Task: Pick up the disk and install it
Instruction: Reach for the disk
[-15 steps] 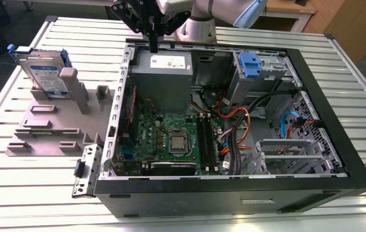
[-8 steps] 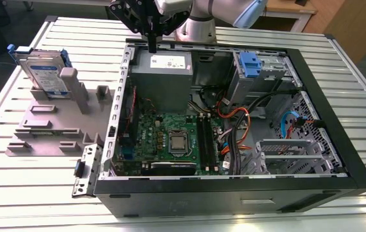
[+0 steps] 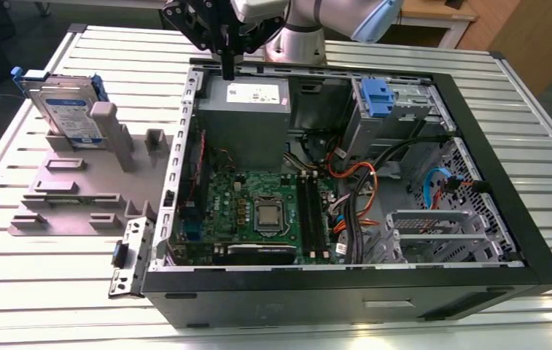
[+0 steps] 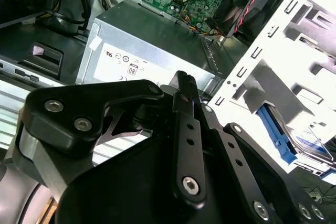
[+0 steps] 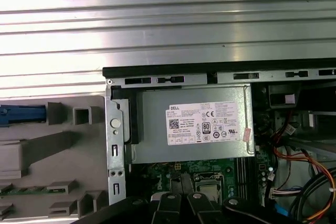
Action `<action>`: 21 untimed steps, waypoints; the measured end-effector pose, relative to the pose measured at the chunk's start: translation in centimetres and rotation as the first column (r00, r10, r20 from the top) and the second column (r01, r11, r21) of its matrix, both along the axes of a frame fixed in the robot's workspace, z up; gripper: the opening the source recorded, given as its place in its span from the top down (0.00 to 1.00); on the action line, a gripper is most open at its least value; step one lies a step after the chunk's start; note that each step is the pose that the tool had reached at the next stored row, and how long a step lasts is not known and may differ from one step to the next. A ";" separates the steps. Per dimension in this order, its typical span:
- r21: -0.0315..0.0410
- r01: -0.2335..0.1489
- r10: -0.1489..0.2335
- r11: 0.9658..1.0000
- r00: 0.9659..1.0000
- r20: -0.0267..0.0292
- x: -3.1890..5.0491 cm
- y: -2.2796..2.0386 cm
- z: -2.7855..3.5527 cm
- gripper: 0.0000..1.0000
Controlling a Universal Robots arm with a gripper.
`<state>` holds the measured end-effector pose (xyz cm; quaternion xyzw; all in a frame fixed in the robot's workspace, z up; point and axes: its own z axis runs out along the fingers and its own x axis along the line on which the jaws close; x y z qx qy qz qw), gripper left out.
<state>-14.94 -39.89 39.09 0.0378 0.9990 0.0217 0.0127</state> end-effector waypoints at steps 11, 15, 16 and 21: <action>0.000 0.000 0.000 1.000 1.000 0.000 -0.44 0.00 -0.08 0.89; 0.000 0.000 0.000 1.000 1.000 -0.001 -0.63 0.00 -0.10 0.89; 0.000 0.000 0.000 1.000 1.000 -0.001 -0.67 0.00 -0.11 0.89; 0.000 0.000 0.000 1.000 1.000 -0.001 -1.11 0.00 -0.14 0.89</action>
